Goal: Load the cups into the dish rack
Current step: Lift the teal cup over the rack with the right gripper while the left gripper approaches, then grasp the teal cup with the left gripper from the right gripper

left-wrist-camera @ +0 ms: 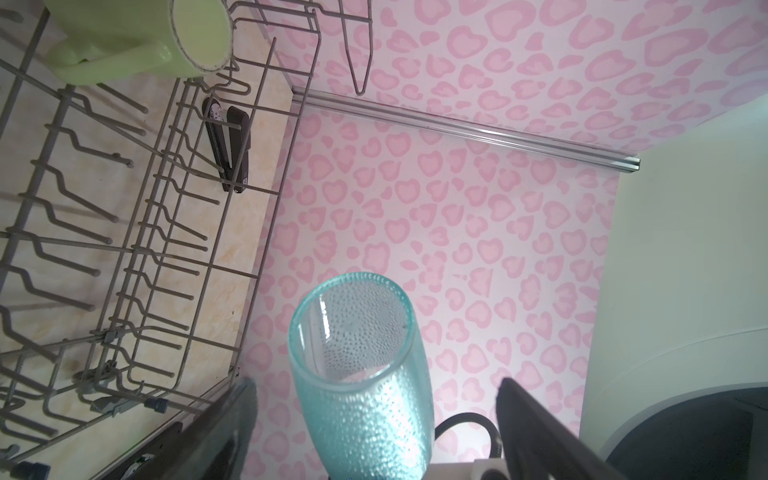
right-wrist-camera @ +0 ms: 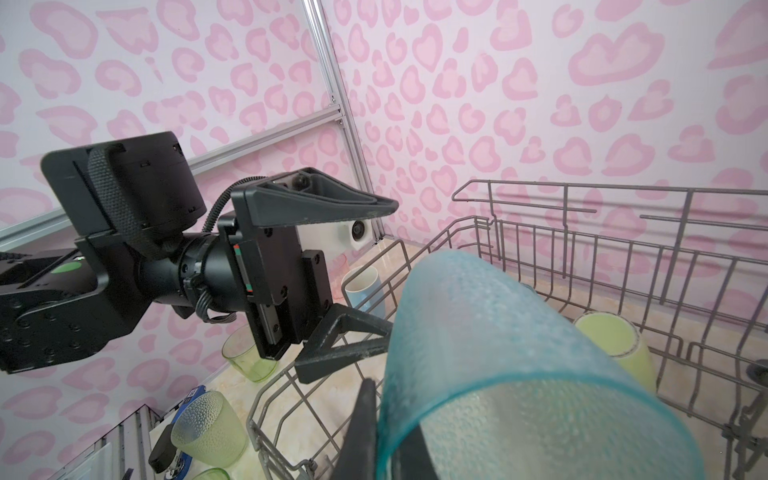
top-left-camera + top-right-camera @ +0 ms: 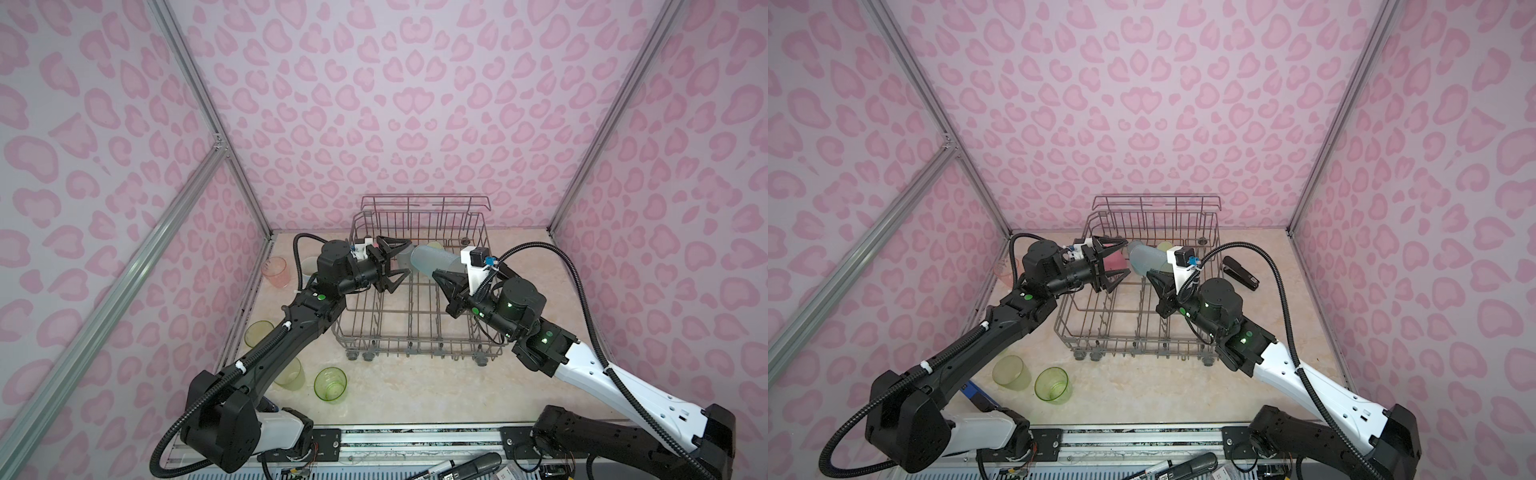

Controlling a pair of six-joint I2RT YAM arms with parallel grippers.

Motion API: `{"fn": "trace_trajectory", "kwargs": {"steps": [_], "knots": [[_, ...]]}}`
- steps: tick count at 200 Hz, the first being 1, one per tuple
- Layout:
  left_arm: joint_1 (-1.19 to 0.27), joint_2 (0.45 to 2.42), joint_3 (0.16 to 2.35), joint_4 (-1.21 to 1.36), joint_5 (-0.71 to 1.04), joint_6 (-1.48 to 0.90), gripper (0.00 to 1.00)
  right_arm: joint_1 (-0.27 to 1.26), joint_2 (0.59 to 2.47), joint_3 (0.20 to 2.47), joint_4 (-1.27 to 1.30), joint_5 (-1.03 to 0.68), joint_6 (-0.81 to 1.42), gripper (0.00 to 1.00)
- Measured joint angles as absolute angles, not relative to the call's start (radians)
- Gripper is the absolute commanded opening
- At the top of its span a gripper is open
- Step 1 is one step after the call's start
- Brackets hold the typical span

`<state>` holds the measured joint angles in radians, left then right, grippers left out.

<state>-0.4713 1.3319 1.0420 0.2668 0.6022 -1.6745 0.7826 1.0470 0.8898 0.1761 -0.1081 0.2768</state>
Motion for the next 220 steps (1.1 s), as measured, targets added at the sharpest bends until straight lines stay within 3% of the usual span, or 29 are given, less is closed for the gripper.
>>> {"fn": "trace_trajectory", "kwargs": {"steps": [105,172,220], "knots": [[-0.528,1.367,1.056,0.303,0.592,-1.693,0.90,0.787,1.095,0.934,0.196,-0.119,0.277,0.00],[-0.564,1.423,1.090,0.331,0.551,-1.703,0.82,0.803,1.110,0.937,0.194,-0.128,0.272,0.00],[-0.570,1.433,1.092,0.363,0.542,-1.716,0.68,0.805,1.097,0.938,0.184,-0.123,0.268,0.00]]}}
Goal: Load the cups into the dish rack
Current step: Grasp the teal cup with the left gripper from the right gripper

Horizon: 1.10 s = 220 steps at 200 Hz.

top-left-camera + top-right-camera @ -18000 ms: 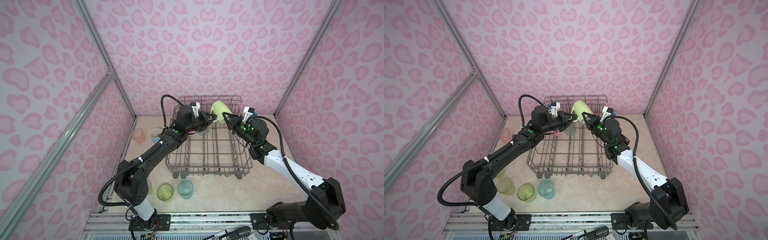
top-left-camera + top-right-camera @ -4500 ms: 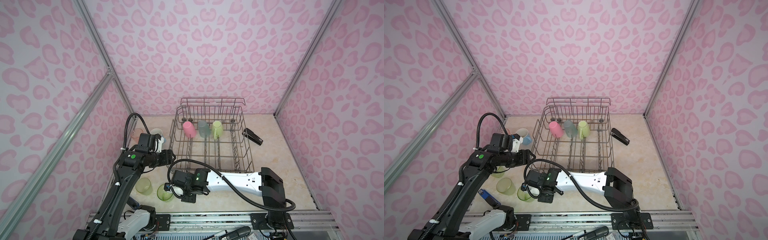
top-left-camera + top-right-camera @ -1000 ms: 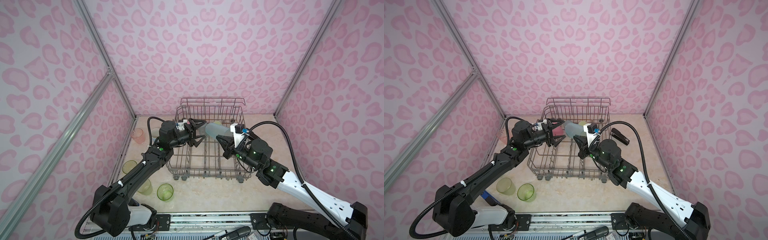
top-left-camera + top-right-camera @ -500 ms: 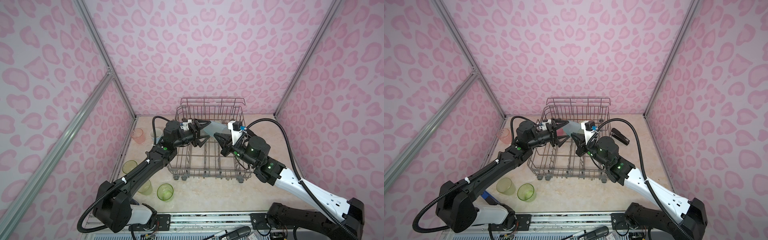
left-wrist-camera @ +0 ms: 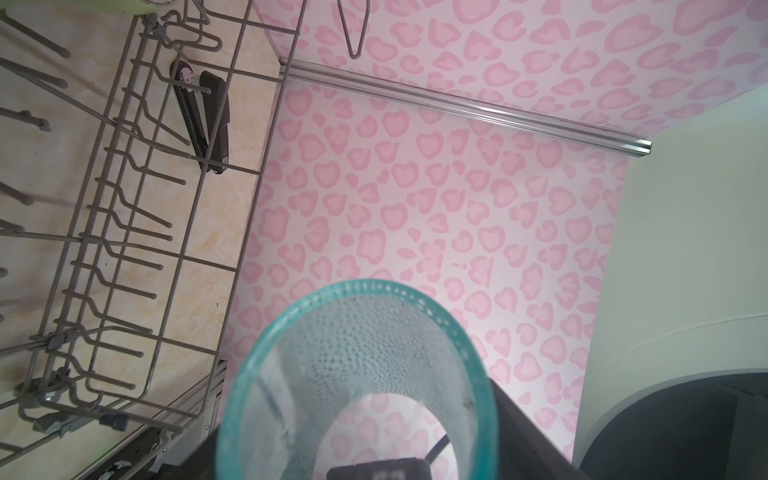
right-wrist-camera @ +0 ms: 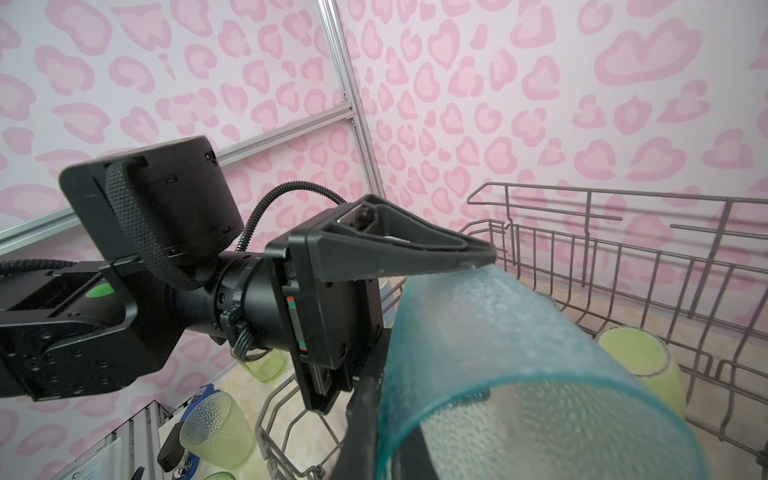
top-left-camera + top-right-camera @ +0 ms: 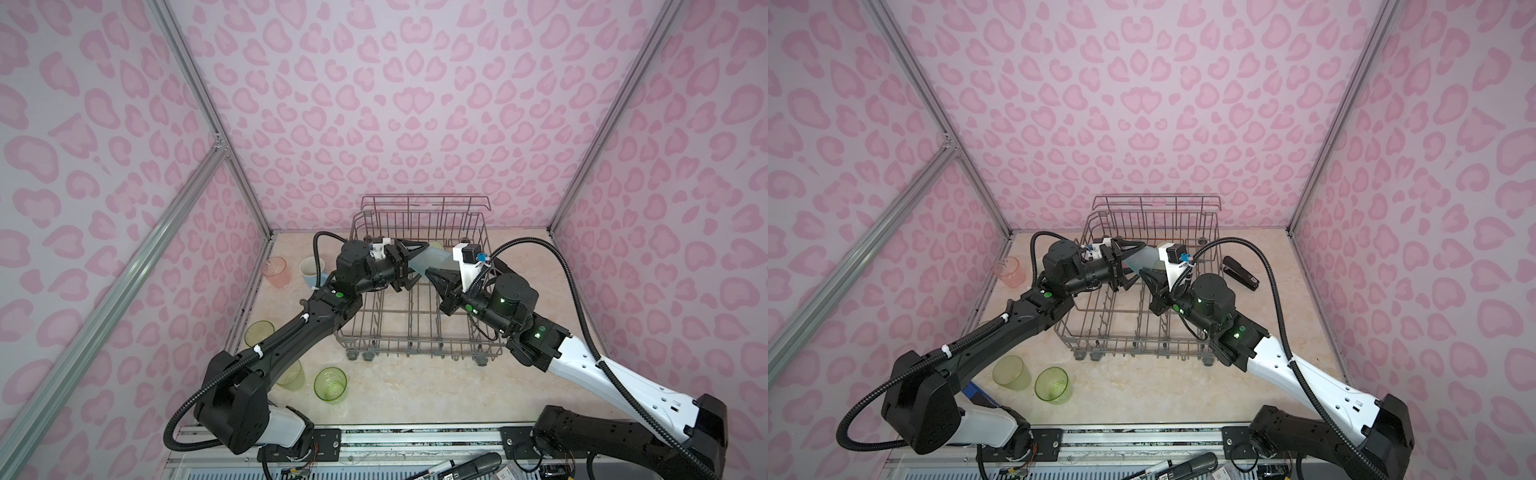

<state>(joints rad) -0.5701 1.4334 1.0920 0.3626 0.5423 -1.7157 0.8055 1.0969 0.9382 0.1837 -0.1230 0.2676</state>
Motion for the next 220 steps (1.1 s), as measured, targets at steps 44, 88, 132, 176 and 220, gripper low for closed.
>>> {"fn": "trace_trajectory", "kwargs": {"steps": [44,88,132,176,220], "knots": [[-0.577,1.436,1.098,0.380,0.531,-1.715,0.50,0.807,1.079,0.931,0.171,-0.119,0.273,0.00],[-0.580,1.446,1.108,0.367,0.488,-1.652,0.49,0.808,1.097,0.966,0.127,-0.116,0.272,0.38],[-0.565,1.456,1.131,0.333,0.414,-1.530,0.47,0.804,1.103,0.989,0.056,-0.074,0.273,0.50],[-0.521,1.464,1.142,0.281,0.339,-1.413,0.46,0.782,1.088,0.984,-0.020,-0.004,0.278,0.57],[-0.476,1.452,1.184,0.133,0.217,-1.197,0.46,0.764,1.088,0.984,-0.111,0.078,0.268,0.61]]}}
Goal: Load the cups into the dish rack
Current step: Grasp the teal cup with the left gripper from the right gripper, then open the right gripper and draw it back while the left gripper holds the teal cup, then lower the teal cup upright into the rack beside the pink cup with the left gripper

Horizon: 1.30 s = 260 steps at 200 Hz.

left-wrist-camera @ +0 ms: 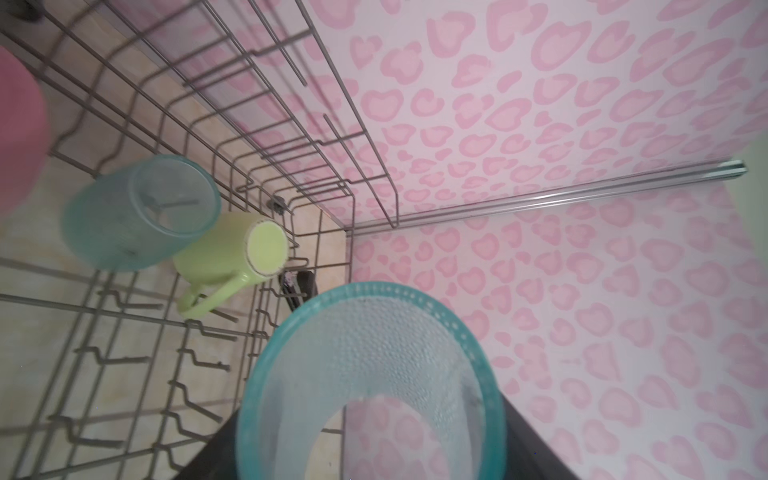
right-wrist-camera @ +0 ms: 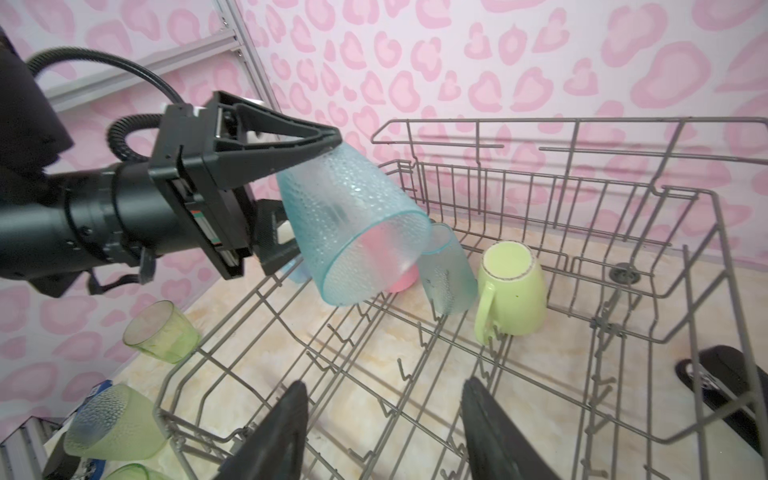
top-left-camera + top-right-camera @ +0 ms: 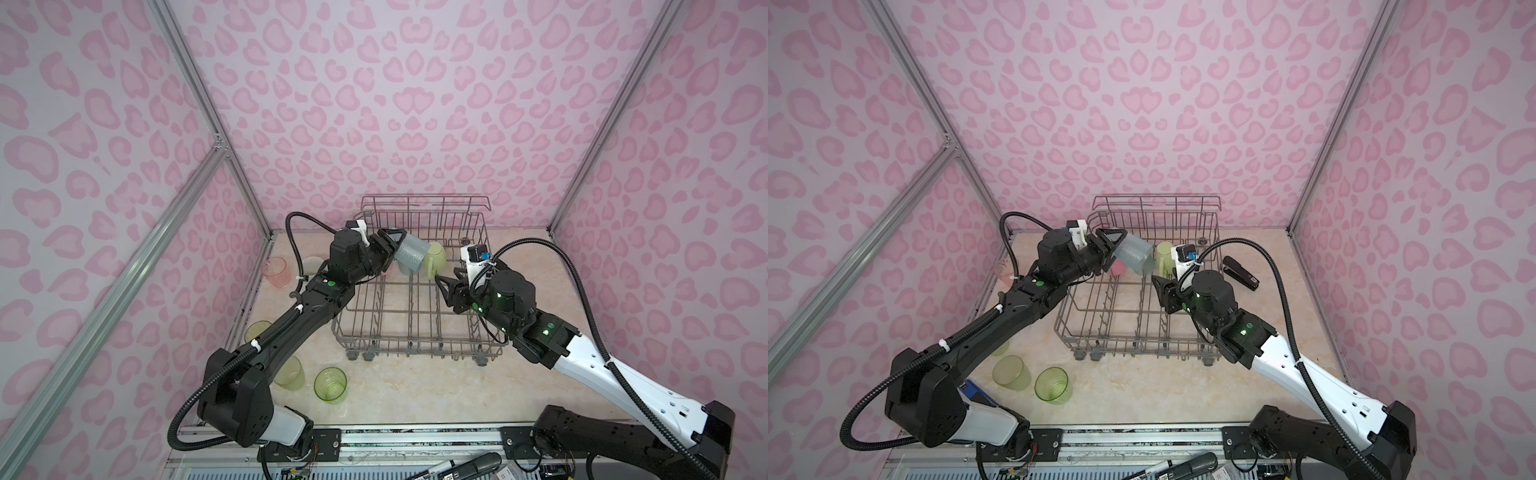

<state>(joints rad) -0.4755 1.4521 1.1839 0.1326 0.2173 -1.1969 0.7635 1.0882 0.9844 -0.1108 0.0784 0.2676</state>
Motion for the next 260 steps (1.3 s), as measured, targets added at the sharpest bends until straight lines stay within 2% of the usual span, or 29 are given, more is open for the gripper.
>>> {"fn": "trace_trajectory", "kwargs": {"steps": [56,99,163,260], "knots": [[-0.475,1.417,1.275,-0.131,-0.037,-0.812,0.45,0.734,1.128,0.952,-0.130,0.112,0.217,0.63],[-0.474,1.421,1.290,-0.268,-0.220,-0.628,0.45,0.691,1.162,0.928,-0.052,0.114,0.164,0.64],[-0.480,1.544,1.344,-0.316,-0.342,-0.538,0.45,0.657,1.099,0.773,0.108,0.111,0.113,0.65],[-0.514,1.647,1.336,-0.194,-0.430,-0.513,0.44,0.626,0.964,0.650,0.185,0.051,0.076,0.65]]}}
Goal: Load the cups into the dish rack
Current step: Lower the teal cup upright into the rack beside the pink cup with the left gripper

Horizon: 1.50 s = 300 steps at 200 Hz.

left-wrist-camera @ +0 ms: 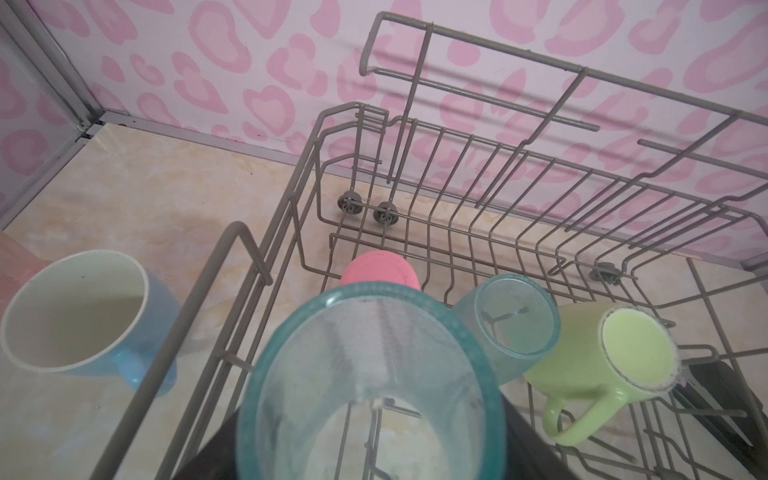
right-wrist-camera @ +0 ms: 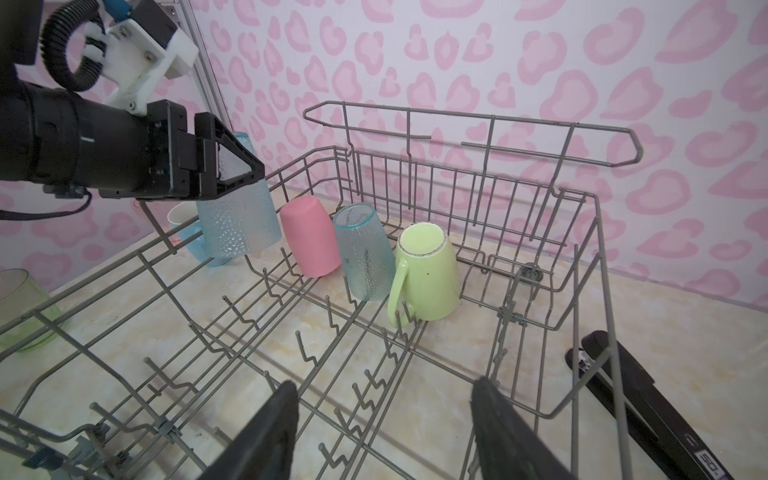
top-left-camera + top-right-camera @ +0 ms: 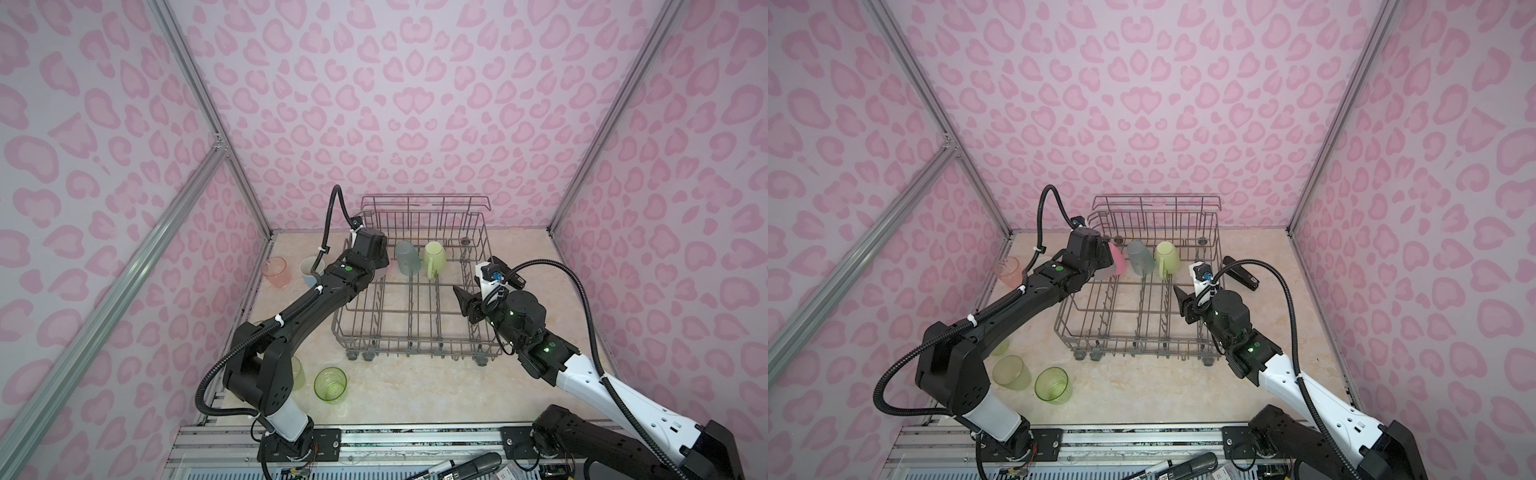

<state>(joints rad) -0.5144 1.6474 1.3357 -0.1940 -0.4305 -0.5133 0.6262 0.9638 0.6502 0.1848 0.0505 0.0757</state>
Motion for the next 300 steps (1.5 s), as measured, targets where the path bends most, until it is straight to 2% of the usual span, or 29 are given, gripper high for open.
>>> {"fn": "trace_trajectory", "kwargs": {"steps": [139,251,281,300], "knots": [[-0.539,1.668,1.180,-0.101,-0.431,-0.558,0.44,0.625,0.960,0.630,0.216,0.028,0.075,0.65],[-0.558,1.755,1.166,-0.072,-0.438,-0.584,0.44,0.622,1.000,0.630,0.212,0.052,0.063,0.65],[-0.559,1.763,1.167,-0.066,-0.443,-0.589,0.48,0.622,1.006,0.630,0.212,0.052,0.060,0.65],[-0.559,1.770,1.169,-0.062,-0.446,-0.596,0.55,0.622,1.006,0.630,0.213,0.052,0.060,0.65]]}}
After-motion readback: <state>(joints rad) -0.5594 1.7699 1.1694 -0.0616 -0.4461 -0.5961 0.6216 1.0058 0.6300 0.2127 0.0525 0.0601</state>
